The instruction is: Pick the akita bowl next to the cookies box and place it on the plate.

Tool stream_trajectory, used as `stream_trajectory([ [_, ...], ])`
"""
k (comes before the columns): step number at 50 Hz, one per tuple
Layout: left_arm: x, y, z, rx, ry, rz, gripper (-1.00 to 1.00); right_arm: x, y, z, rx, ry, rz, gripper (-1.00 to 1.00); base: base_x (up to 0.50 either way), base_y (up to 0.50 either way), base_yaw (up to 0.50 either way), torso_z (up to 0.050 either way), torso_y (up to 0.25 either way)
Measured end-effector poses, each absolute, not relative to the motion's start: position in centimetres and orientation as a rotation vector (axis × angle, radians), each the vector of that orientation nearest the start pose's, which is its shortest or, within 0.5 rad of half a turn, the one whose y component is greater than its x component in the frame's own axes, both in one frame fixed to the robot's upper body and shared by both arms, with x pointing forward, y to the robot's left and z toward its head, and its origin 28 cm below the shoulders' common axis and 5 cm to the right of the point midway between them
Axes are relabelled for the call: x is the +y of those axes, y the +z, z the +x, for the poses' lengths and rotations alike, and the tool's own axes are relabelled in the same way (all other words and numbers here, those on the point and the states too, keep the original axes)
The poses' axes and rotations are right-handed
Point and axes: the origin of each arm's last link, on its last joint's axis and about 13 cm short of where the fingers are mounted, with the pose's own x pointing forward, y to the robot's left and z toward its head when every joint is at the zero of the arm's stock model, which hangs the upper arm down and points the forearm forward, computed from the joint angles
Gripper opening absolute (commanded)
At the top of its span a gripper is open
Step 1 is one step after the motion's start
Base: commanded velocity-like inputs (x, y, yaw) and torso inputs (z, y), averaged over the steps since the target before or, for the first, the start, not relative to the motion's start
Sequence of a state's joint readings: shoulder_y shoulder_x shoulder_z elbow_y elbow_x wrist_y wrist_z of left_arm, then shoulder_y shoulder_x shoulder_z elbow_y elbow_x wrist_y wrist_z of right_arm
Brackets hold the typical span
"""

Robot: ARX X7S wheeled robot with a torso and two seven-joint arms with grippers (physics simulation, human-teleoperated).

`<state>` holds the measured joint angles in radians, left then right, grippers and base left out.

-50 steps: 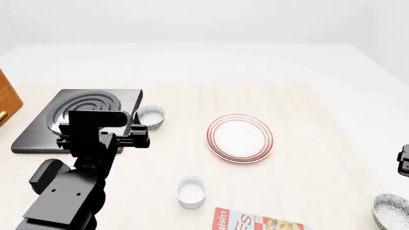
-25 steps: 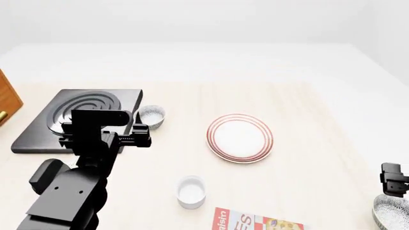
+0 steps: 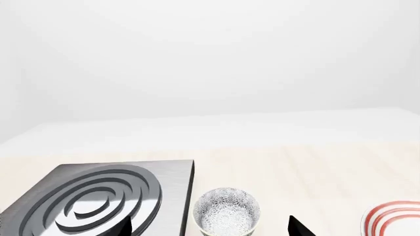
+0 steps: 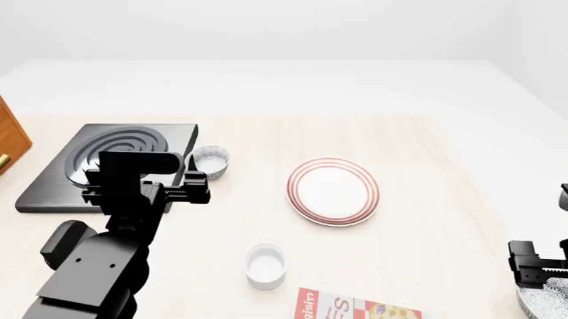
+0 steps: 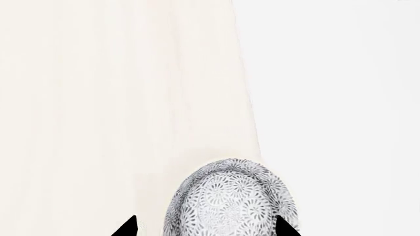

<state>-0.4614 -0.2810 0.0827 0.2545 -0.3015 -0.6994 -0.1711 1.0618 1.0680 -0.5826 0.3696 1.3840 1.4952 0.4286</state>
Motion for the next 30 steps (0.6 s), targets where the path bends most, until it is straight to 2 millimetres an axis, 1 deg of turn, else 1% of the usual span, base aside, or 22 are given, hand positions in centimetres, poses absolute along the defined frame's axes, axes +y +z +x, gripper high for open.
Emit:
stream_trajectory([
  [19, 24.4, 13.8, 28.4, 0.011, 0.028, 0.058, 1.0, -30.0, 17.4, 25.2, 1.177, -0.177, -0.042, 1.0, 0.0, 0.0, 0.0, 0.0, 0.0],
  [30, 24.4, 13.9, 28.4, 0.01, 0.028, 0.057, 1.0, -29.9, 15.6, 25.4, 1.207, -0.161, -0.027, 1.0, 0.0, 0.0, 0.0, 0.0, 0.0],
])
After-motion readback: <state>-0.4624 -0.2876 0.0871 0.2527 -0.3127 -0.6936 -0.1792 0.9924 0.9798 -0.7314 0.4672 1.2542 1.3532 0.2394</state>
